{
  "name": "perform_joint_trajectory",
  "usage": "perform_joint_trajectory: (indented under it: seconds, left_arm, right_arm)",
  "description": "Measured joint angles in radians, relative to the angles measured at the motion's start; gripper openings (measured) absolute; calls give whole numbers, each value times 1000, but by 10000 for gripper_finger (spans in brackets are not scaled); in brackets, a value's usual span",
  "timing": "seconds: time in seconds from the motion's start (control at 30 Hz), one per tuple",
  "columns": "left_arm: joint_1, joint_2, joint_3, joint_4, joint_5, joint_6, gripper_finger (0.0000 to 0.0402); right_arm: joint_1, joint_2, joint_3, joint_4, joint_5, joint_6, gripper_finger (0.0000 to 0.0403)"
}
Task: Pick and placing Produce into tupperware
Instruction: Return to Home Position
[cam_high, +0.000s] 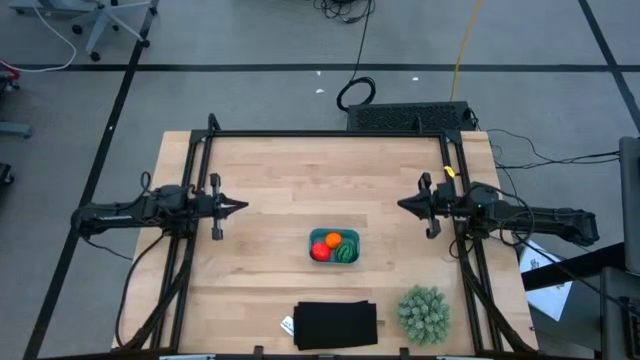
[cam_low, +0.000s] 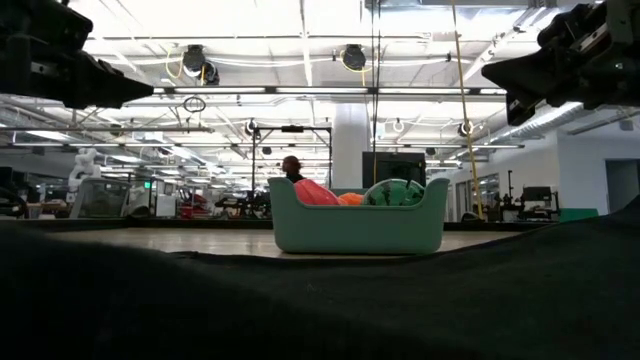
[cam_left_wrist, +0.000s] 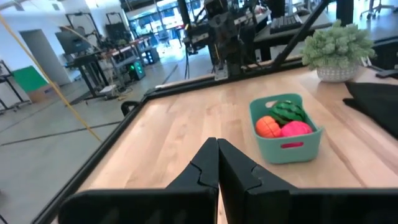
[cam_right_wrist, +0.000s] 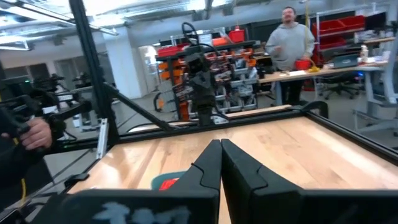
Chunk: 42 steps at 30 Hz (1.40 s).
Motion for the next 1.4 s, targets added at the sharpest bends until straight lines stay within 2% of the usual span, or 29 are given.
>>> perform_joint_trajectory:
  seconds: [0.53,0.73,1.07,1.2,1.4]
  left_arm:
    - [0,0,0,-9,32,-64,5]
    - [0,0,0,-19,1,-123,15]
    - [0,0,0,-12,0,-110,17]
    - [0,0,0,-12,1,-176,17]
    - [0,0,0,-12,1,-130,17]
  right_arm:
    - [0,1,0,-15,-28,-9,0]
    - [0,0,0,-3,-28,37,0]
    - [0,2,0,-19,-26,37,0]
    - [0,2,0,-18,-26,37,0]
    - [0,2,0,-46,-25,37,0]
